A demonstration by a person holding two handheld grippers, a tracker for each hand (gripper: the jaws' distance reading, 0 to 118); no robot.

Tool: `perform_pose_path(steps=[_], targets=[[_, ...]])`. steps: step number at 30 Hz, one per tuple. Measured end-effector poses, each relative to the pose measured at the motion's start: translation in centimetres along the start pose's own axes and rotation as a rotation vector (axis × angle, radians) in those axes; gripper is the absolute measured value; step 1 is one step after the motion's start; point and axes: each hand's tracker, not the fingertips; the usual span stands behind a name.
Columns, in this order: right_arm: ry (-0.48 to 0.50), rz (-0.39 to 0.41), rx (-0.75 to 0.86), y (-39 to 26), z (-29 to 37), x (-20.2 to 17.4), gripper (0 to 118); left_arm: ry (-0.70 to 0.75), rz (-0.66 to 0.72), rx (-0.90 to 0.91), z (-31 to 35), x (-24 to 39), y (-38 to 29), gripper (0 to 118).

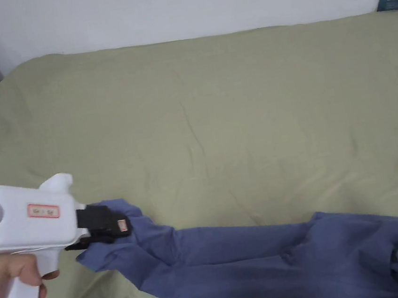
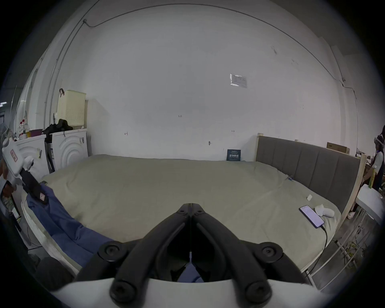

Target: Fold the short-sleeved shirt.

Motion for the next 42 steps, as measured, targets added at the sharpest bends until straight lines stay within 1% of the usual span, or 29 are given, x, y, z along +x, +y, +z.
perform_pose_path(steps=[3, 6, 10, 11, 12, 13, 14, 15, 16, 17, 18, 19, 20, 21, 22, 23, 24, 26, 28, 30, 31, 33, 35, 36, 38, 39, 42], targets=[[-0.004, -0.006, -0.008, -0.6, 0.5, 0.6, 0, -0.015, -0.049, -0.036, -3.2, 4.0, -0.3, 9], [-0.019, 0.009, -0.011, -0.9, 0.7, 1.0, 0, -0.040, -0.113, -0.104, -7.3, 7.7, -0.8, 9], [-0.036, 0.000, -0.018, -1.0, 0.8, 1.9, 0, -0.023, -0.141, -0.165, -13.9, 9.7, -1.4, 10], [-0.041, 0.000, -0.022, -1.1, 0.8, 2.0, 0, -0.038, -0.146, -0.176, -15.1, 10.6, -2.2, 24], [-0.047, -0.002, -0.025, -1.2, 0.7, 2.2, 0, -0.065, -0.164, -0.196, -16.5, 10.9, -2.4, 58], [-0.050, -0.006, -0.032, -1.3, 0.7, 2.3, 0, -0.066, -0.168, -0.196, -17.7, 11.0, -2.8, 99], [-0.053, -0.010, -0.037, -1.2, 0.6, 2.4, 0, -0.073, -0.172, -0.197, -18.1, 11.0, -2.9, 118], [-0.054, -0.014, -0.044, -1.3, 0.5, 2.6, 0, -0.074, -0.163, -0.180, -17.7, 11.5, -3.4, 117], [-0.055, -0.017, -0.049, -1.4, 0.5, 2.7, 0, -0.100, -0.142, -0.175, -16.9, 11.1, -3.1, 110], [-0.056, -0.020, -0.052, -1.5, 0.5, 2.7, 0, -0.119, -0.125, -0.161, -16.2, 10.5, -2.9, 101], [-0.058, -0.027, -0.055, -1.6, 0.4, 2.9, 0, -0.143, -0.095, -0.121, -15.0, 9.7, -2.6, 95], [-0.055, -0.033, -0.060, -1.7, 0.3, 2.9, 0, -0.163, -0.076, -0.075, -13.2, 9.2, -2.7, 85], [-0.054, -0.037, -0.062, -1.7, 0.2, 2.9, 0, -0.178, -0.068, -0.045, -12.0, 8.3, -2.7, 55], [-0.053, -0.041, -0.062, -1.8, 0.2, 2.9, 0, -0.182, -0.052, -0.015, -10.9, 7.2, -2.7, 16], [-0.051, -0.044, -0.062, -1.8, 0.1, 2.9, 0, -0.164, -0.024, 0.003, -10.0, 6.4, -2.7, 0], [-0.049, -0.044, -0.063, -1.9, 0.1, 2.8, 0, -0.115, -0.020, 0.035, -9.5, 5.2, -2.3, 0], [-0.046, -0.044, -0.065, -1.9, 0.0, 2.8, 0, -0.139, -0.035, 0.012, -9.3, 4.1, -1.9, 0], [-0.041, -0.048, -0.069, -1.9, -0.1, 2.6, 0, -0.152, 0.010, -0.011, -9.5, 2.7, -1.9, 0], [-0.036, -0.049, -0.074, -2.0, -0.2, 2.4, 0, -0.170, 0.030, -0.053, -11.0, 3.4, -2.6, 0], [-0.036, -0.049, -0.078, -2.0, -0.2, 2.3, 0, -0.182, 0.032, -0.098, -13.1, 3.7, -2.9, 0], [-0.034, -0.049, -0.083, -2.0, -0.2, 2.2, 0, -0.194, 0.023, -0.126, -15.2, 4.5, -3.3, 0], [-0.034, -0.041, -0.089, -2.1, -0.1, 2.1, 0, -0.264, 0.049, -0.170, -18.0, 5.7, -4.0, 0], [-0.036, -0.031, -0.100, -2.2, -0.1, 2.1, 0, -0.303, 0.061, -0.210, -21.1, 6.8, -4.9, 0], [-0.039, -0.026, -0.104, -2.2, -0.1, 2.1, 0, -0.287, 0.030, -0.237, -22.7, 7.6, -5.4, 0], [-0.038, -0.024, -0.111, -2.3, -0.1, 2.3, 0, -0.268, 0.014, -0.246, -24.6, 8.5, -6.4, 0], [-0.044, -0.021, -0.119, -2.4, -0.2, 2.3, 0, -0.293, 0.014, -0.240, -24.1, 8.7, -7.0, 0], [-0.047, -0.021, -0.128, -2.6, -0.3, 2.5, 0, -0.356, 0.088, -0.254, -22.8, 7.5, -6.0, 0]])
